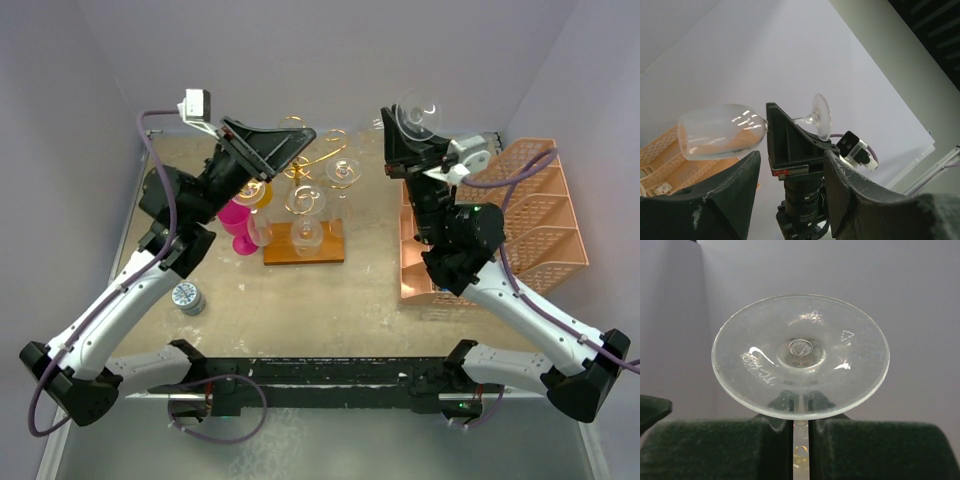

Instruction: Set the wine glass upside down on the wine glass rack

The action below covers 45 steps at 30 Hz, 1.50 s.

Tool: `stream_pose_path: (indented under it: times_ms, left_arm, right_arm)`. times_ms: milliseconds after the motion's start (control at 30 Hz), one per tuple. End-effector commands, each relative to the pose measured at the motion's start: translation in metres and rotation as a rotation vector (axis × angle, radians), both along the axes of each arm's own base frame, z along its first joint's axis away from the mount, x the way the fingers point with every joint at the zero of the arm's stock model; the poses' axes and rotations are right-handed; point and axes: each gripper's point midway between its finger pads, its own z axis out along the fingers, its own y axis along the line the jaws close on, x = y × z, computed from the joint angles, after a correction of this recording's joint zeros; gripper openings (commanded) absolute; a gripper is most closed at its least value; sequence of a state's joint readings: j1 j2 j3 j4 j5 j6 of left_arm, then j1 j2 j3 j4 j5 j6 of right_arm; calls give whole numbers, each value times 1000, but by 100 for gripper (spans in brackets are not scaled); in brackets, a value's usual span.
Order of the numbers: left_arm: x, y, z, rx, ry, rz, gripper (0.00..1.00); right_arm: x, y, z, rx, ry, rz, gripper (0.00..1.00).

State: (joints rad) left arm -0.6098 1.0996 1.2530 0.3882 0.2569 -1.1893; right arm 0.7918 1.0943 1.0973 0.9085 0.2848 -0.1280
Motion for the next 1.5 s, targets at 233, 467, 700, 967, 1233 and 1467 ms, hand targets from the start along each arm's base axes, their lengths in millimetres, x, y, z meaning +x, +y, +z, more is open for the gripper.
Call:
stream_pose_path:
  times_ms: [233, 467, 700, 967, 1233, 1467]
  left_arm:
    - [-35, -63, 27, 10, -80, -139, 50]
    - [-26, -82, 11, 73, -26, -139, 50]
    - [-25, -101, -1, 131, 9, -180, 49]
    - [-25, -107, -7, 138, 34, -187, 46]
    - [-15, -113, -26, 199, 119, -167, 39]
    - [-15, -116, -21, 185, 135, -185, 34]
  right_arm:
    - [0, -53, -8, -131, 62, -298, 0]
    - [-11, -58, -33, -233, 117, -267, 0]
    - [-27, -51, -47, -312, 116, -178, 0]
    - [-18, -25, -73, -416, 177, -97, 0]
    - [-31, -18, -65, -420, 118, -32, 0]
    - [-38, -11, -65, -444, 89, 16, 0]
